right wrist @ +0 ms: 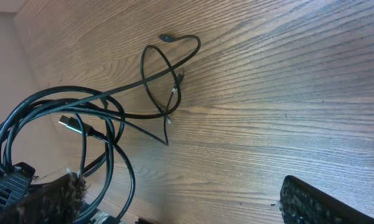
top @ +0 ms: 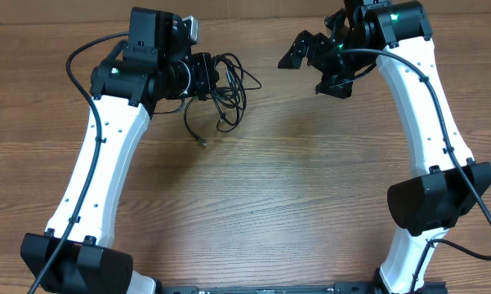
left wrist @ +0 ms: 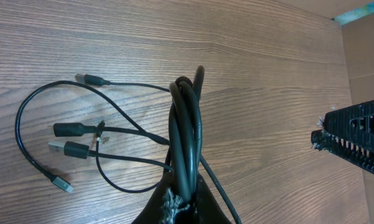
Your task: Untangle cables
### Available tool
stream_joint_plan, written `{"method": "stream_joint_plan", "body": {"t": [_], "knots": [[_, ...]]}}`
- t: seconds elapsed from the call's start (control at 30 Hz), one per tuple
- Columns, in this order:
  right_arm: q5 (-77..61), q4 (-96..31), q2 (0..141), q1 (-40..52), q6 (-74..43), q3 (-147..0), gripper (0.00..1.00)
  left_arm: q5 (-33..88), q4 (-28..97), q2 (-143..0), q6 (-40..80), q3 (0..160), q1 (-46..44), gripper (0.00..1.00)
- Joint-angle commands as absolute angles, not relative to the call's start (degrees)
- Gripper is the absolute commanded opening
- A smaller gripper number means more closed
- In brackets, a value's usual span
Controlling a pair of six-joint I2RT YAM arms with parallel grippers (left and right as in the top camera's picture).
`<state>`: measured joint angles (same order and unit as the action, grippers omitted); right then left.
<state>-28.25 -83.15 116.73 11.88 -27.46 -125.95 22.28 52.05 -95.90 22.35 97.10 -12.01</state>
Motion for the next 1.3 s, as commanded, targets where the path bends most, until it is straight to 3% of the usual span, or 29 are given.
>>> {"method": "stream_joint_plan", "body": {"t": [0.0, 0.6, 0.83, 1.27], "knots": [[-28.38, -83.13, 115.74, 11.99, -27.88, -126.72, 0.99, 23.09, 51.62, -96.01, 21.87, 97.54, -12.40, 0.05], [-33.34, -82.96, 115.74, 11.99, -27.38, -126.72, 1.00, 25.58, 50.17, -96.27, 21.61, 97.54, -12.38, 0.04], [-33.82, -81.67, 115.74, 11.92, -26.74, -126.72, 1.00, 36.05, 43.35, -97.47, 16.56, 97.54, -12.05, 0.04], [-33.80, -83.13, 115.74, 11.92, -26.55, -126.72, 1.00, 35.86, 44.36, -99.29, 16.51, 97.54, -12.01, 0.04]]}}
